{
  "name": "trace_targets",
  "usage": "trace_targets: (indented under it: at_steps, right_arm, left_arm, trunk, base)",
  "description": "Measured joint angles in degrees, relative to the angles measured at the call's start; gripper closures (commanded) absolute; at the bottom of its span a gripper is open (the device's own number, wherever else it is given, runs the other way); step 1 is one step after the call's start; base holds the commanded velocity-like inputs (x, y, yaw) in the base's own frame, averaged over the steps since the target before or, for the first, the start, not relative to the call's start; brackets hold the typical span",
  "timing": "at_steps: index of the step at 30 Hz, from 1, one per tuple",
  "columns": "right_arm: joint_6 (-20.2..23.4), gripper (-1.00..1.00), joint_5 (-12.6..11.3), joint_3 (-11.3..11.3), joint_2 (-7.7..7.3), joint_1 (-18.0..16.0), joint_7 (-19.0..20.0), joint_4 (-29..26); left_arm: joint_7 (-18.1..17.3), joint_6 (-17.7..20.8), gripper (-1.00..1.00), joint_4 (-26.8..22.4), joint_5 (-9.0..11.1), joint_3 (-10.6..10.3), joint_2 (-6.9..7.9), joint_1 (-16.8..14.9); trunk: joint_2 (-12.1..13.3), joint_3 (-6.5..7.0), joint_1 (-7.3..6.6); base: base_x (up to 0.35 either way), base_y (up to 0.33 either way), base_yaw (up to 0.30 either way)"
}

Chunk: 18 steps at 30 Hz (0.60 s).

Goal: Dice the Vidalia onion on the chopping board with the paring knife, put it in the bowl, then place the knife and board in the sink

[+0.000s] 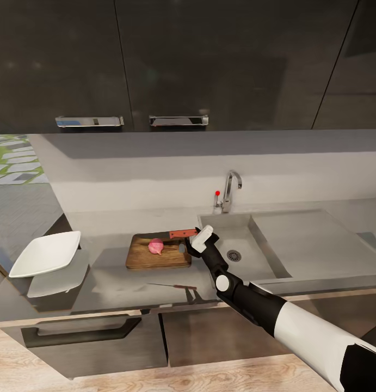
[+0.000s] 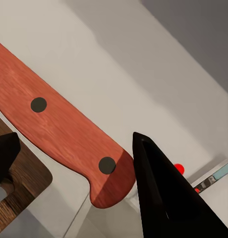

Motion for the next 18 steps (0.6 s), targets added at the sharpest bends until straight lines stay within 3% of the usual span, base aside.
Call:
trace_targets:
  at_steps: [8,18]
  right_arm:
    - [0.0,1.00,0.0,0.2,-0.07,0.0,0.1,0.0]
    - [0.0,1.00,0.0,2.7,0.00,0.0,0.1,0.8]
  left_arm:
    - [0.0,0.0,-1.00,0.0,0.0,0.0,0.00,0.0]
    - [0.0,0.0,-1.00,0.0,0.0,0.0,0.00,0.0]
  trunk:
    - [0.0,0.00,0.00]
    - [0.0,0.00,0.00]
  base:
    - [0.000,0.000,0.000]
    - [0.000,0.000,0.000]
